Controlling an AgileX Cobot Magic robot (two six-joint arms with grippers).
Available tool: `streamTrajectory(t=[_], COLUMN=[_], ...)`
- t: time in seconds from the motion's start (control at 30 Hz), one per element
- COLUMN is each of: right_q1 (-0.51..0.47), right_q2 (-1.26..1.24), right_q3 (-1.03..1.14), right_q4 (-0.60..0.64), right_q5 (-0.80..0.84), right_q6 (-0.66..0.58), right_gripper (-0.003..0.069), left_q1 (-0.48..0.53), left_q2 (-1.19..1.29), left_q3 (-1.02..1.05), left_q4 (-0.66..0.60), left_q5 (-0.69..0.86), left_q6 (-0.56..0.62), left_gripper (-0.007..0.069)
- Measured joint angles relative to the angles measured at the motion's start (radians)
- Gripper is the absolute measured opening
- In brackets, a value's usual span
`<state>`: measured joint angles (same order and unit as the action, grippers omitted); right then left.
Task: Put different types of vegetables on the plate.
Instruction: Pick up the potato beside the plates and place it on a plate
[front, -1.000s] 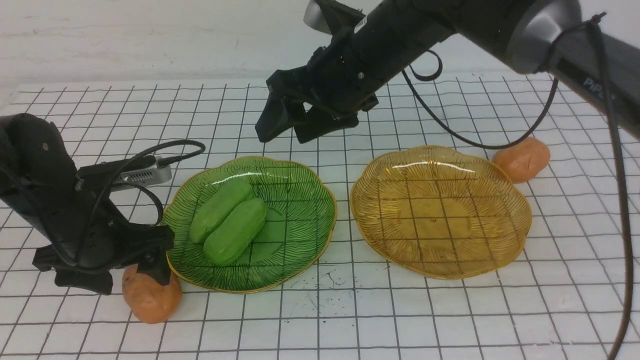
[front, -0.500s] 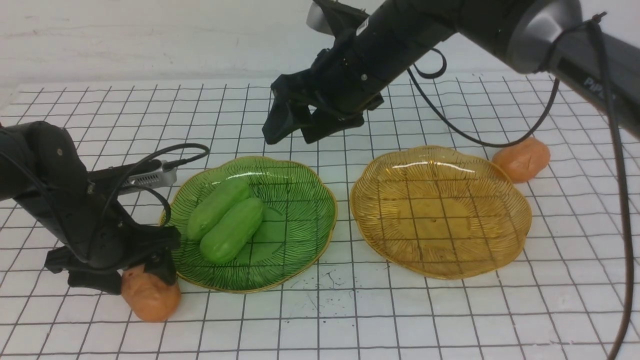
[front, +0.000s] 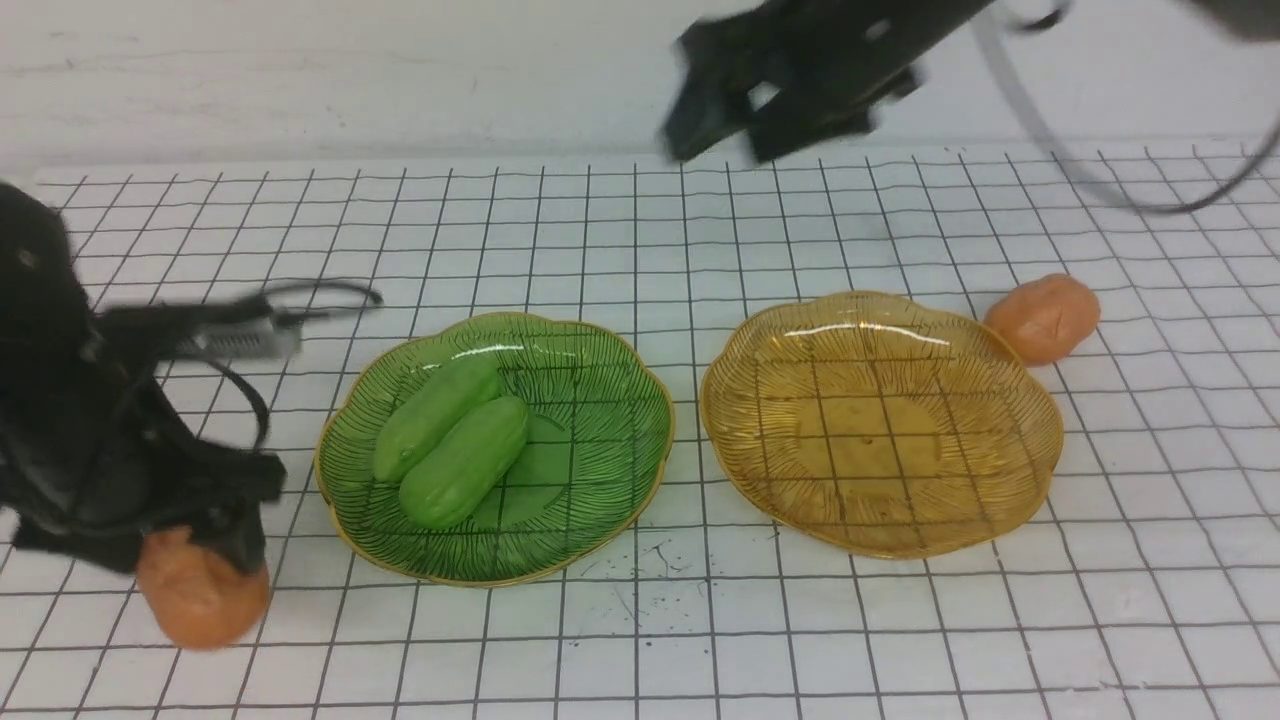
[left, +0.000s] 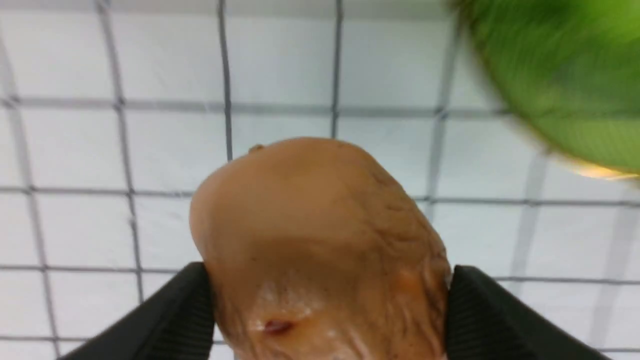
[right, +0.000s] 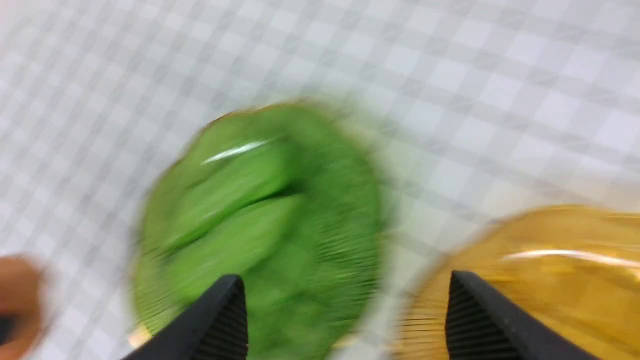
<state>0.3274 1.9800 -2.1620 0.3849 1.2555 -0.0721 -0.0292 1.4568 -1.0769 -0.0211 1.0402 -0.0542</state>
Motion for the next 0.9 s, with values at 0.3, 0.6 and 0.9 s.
streamTrajectory(t=[0.3,0.6,0.9], right_q1=[-0.284,-0.466,-0.477], right_q2=[-0.07,0.039,0.236], right_q3=[-0.003,-0.003,-0.003], right_q4=[-0.181,-0.151,-0.04], right_q5=[0.008,0.01,0.004], right_q6=[0.093,0.144,0.178], right_gripper=[0.0484,0.0484,0.0522], left_q1=[-0.188,-0.442,-0.528], left_q2=[-0.038,0.321,0.667], left_q3=[-0.24,-0.535,-0.834], left_q4=[-0.294,-0.362,-0.365], left_q5=[-0.06,-0.136,-0.163], left_q6=[0.196,0.224,0.223], left_gripper=[0.053,0.053,0.053])
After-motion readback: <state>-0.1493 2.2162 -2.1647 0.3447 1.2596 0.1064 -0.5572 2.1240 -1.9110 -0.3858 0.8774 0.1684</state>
